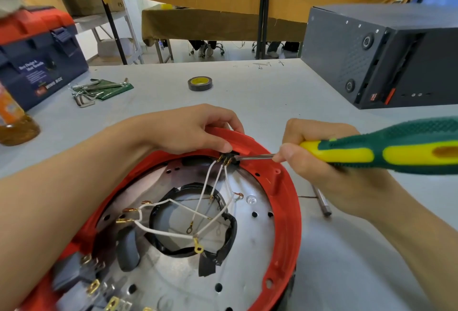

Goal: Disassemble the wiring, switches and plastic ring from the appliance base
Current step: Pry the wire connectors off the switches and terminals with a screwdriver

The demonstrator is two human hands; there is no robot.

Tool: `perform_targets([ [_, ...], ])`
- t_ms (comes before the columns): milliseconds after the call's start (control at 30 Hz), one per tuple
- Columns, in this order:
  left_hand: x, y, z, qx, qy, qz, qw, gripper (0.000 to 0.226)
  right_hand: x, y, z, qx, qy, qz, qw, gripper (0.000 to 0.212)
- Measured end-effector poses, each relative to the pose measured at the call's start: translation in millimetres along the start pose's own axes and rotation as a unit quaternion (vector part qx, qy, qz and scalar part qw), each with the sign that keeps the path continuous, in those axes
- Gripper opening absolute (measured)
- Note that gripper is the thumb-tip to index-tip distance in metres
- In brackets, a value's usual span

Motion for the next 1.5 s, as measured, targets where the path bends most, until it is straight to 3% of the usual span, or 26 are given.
perform_targets([
  [267, 0.1, 1.1, -0.5, -0.007, 0.003, 0.004, 1.000, 0.022, 4.8, 16.0, -8.6, 0.090, 0.038, 0.078, 0.992, 0.031],
  [867, -0.4, 1.6, 0.3, -0.005, 0.001, 0.002, 1.000, 0.021, 21.5, 33.8, -1.6, 0.240, 0.023, 0.124, 0.963, 0.024],
  [1100, -0.9, 0.1, 1.1, -0.016, 0.003, 0.000, 1.000, 0.021, 16.4, 27.6, -4.2, 0.211, 0.027, 0.106, 0.971, 0.029],
  [1300, -0.4, 1.3, 0.7, -0.007, 0.001, 0.001, 1.000, 0.020, 5.5, 12.5, -10.8, 0.105, 0.078, 0.075, 0.989, 0.035],
  [1500, 0.0, 1.8, 1.1, -0.005, -0.006, -0.002, 1.000, 0.021, -4.0, 1.9, -3.6, 0.041, 0.046, 0.036, 0.997, 0.036],
])
Point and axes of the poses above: each hand's wrist, its own x-axis towards the middle knuckle, its own z-axis out of the palm, y = z × x, the point moved 5 cm from there along x, towards the middle knuckle, and after that the axes turned 15 degrees about z, right-handed, at the moved point
